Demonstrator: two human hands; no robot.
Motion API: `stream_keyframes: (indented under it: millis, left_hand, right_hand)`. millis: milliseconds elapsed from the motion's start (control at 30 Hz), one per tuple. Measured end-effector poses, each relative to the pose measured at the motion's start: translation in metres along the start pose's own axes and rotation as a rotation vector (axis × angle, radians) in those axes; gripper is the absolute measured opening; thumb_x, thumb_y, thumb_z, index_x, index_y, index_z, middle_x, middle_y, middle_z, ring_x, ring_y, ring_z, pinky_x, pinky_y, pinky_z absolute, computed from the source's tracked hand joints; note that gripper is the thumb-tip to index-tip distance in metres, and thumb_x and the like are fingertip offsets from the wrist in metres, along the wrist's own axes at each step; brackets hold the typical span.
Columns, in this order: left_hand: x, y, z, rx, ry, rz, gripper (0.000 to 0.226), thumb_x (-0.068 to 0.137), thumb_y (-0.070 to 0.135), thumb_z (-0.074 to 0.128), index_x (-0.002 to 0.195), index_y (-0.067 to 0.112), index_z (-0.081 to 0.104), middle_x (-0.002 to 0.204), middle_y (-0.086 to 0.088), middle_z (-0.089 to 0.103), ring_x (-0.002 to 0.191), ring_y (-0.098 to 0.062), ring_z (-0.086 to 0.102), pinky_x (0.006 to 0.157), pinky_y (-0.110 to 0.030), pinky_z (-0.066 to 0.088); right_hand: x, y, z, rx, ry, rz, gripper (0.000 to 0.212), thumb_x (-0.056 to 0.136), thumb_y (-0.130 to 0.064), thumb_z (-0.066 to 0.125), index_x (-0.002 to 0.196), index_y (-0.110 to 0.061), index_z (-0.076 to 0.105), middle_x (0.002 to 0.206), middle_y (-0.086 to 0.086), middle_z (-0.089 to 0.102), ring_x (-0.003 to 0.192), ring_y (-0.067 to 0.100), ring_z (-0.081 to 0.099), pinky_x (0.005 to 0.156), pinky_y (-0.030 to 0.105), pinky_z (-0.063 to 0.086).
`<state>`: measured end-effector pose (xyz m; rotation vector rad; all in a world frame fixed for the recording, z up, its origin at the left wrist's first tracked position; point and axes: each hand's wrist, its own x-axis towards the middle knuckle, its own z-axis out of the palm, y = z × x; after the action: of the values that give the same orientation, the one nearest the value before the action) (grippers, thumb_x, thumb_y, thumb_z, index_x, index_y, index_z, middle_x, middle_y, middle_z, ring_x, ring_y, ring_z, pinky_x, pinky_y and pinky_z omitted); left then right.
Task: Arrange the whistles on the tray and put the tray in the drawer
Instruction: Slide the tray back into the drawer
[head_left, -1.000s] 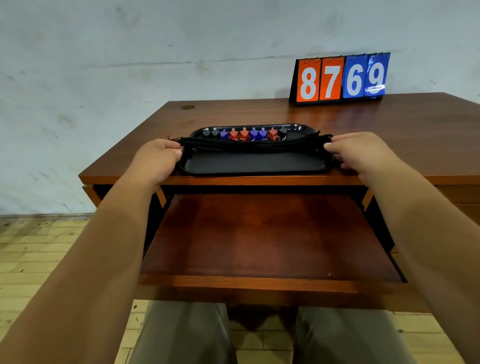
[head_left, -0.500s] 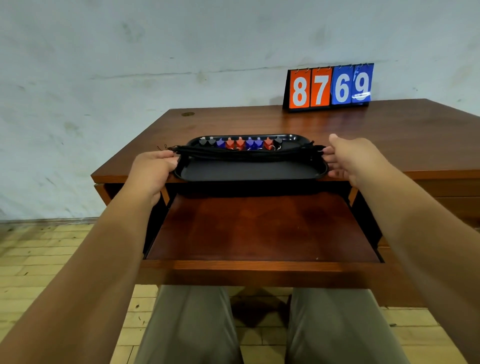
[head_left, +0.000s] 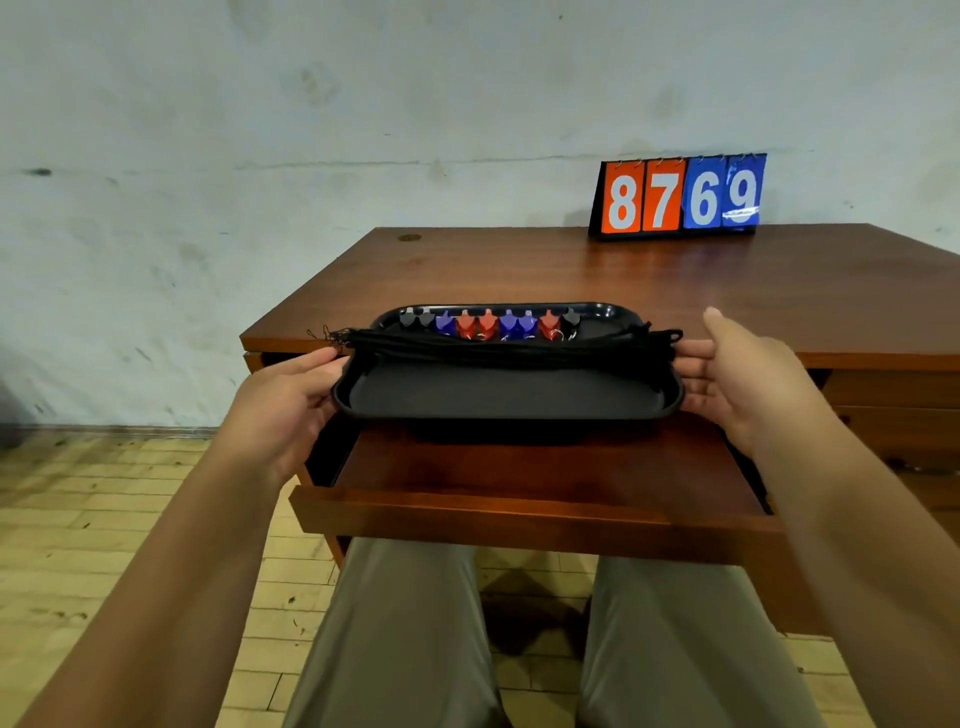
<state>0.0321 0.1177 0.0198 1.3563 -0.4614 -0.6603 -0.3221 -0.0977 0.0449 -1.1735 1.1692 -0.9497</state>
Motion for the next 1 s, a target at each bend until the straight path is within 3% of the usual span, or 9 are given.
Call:
stream_keyframes:
  millis: [133,267,333,500,700,900,1000]
  left_hand:
    - [-0.020,-0.006,-0.016,0.010,-0.004,0.007,0.046,0.108,-0.001,0.057,0.153,0.007,0.057,0.124,-0.003,0.081,0.116,-0.021,0.078,0.095,-0.035,0.061]
    - [-0.040,-0.014,-0.026,0.029,-0.027,0.037,0.050,0.109,0.002,0.056,0.159,0.006,0.049,0.130,-0.003,0.079,0.122,-0.023,0.076,0.107,-0.043,0.059]
    - [-0.050,-0.019,-0.029,0.020,-0.006,0.052,0.050,0.108,0.000,0.057,0.158,0.004,0.049,0.130,-0.005,0.079,0.121,-0.023,0.076,0.107,-0.042,0.059]
    - [-0.070,-0.034,-0.036,-0.003,0.031,0.061,0.045,0.108,-0.001,0.057,0.153,0.003,0.055,0.129,-0.006,0.079,0.119,-0.022,0.077,0.100,-0.037,0.061]
    - [-0.083,-0.045,-0.040,0.027,0.056,0.051,0.043,0.108,-0.003,0.054,0.150,0.006,0.059,0.127,-0.006,0.080,0.122,-0.023,0.076,0.110,-0.044,0.055]
    - [-0.085,-0.048,-0.039,0.058,0.064,0.025,0.044,0.106,-0.007,0.056,0.149,0.005,0.059,0.126,-0.008,0.080,0.118,-0.022,0.077,0.102,-0.038,0.058]
    - [-0.080,-0.050,-0.038,0.134,0.077,0.033,0.043,0.106,-0.005,0.060,0.147,0.008,0.060,0.124,-0.007,0.081,0.117,-0.023,0.077,0.102,-0.041,0.059]
  right_hand:
    - [-0.012,0.017,-0.003,0.050,0.037,-0.013,0.052,0.114,-0.052,0.043,0.117,-0.010,0.073,0.112,0.016,0.076,0.088,0.027,0.068,0.074,0.036,0.060]
    - [-0.030,0.032,-0.011,0.016,0.046,-0.042,0.051,0.112,-0.055,0.044,0.127,-0.014,0.072,0.114,0.010,0.077,0.101,0.027,0.073,0.082,0.036,0.059]
    - [-0.043,0.037,-0.015,-0.019,0.035,-0.045,0.044,0.113,-0.054,0.044,0.117,-0.020,0.072,0.115,0.010,0.079,0.106,0.028,0.075,0.081,0.037,0.058]
    - [-0.068,0.042,-0.022,-0.033,0.017,-0.017,0.037,0.115,-0.044,0.046,0.103,-0.022,0.072,0.109,0.013,0.078,0.096,0.026,0.075,0.078,0.036,0.058]
    - [-0.082,0.051,-0.030,-0.071,-0.042,0.025,0.040,0.116,-0.041,0.042,0.115,-0.017,0.073,0.102,0.011,0.080,0.097,0.029,0.075,0.077,0.040,0.057]
    - [-0.083,0.061,-0.032,-0.079,-0.070,0.035,0.040,0.118,-0.039,0.039,0.130,-0.013,0.066,0.106,0.015,0.076,0.091,0.027,0.071,0.074,0.037,0.054]
    - [-0.082,0.065,-0.030,-0.084,-0.063,0.040,0.035,0.118,-0.038,0.039,0.126,-0.017,0.066,0.106,0.012,0.077,0.095,0.025,0.073,0.074,0.033,0.053]
